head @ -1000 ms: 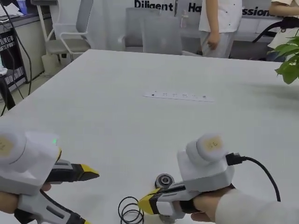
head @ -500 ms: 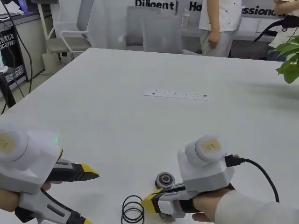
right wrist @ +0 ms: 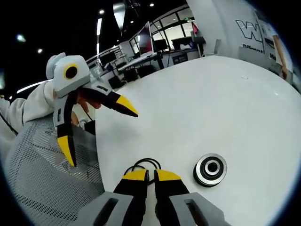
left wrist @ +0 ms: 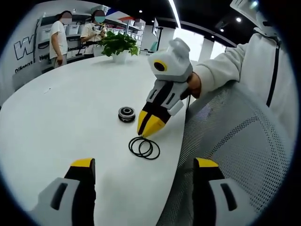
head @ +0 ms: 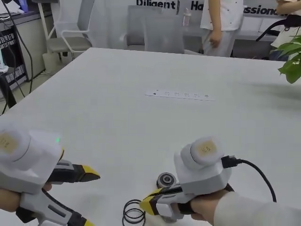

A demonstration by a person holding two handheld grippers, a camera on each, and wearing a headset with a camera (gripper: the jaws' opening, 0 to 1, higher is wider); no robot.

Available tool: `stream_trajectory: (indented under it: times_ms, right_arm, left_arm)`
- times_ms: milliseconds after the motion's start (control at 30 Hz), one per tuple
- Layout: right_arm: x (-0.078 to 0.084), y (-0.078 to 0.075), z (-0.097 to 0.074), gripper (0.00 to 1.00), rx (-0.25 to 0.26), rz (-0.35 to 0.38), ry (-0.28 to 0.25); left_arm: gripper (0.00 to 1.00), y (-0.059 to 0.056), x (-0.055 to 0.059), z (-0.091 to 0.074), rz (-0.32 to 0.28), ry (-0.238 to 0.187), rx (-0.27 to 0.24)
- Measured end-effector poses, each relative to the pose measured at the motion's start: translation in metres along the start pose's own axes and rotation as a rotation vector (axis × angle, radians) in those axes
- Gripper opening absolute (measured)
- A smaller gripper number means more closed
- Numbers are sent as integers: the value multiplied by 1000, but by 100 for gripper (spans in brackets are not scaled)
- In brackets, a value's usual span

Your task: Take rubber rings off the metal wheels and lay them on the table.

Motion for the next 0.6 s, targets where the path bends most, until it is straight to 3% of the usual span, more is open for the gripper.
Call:
stream_trajectory:
  times_ms: [300,600]
  right_arm:
    - [-12,-10,-13,3,23,26,-67]
    - [-18,-34,-31,4,83,77,-135]
  left_arm:
    - [83,1,0,0,-1,-1,-5]
    - [82,2,0,-1,-6,-4,-8]
Point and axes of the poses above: the centre of the closed fingertips' face, and the gripper's own axes: z roughly forward along the fingers, y roughly to its left, x roughly out of its underside, the point moved 4 cm from there along -z, roughly backward along the fingers, and after that the axes turned 3 degrees about y, right-handed, at the moved point
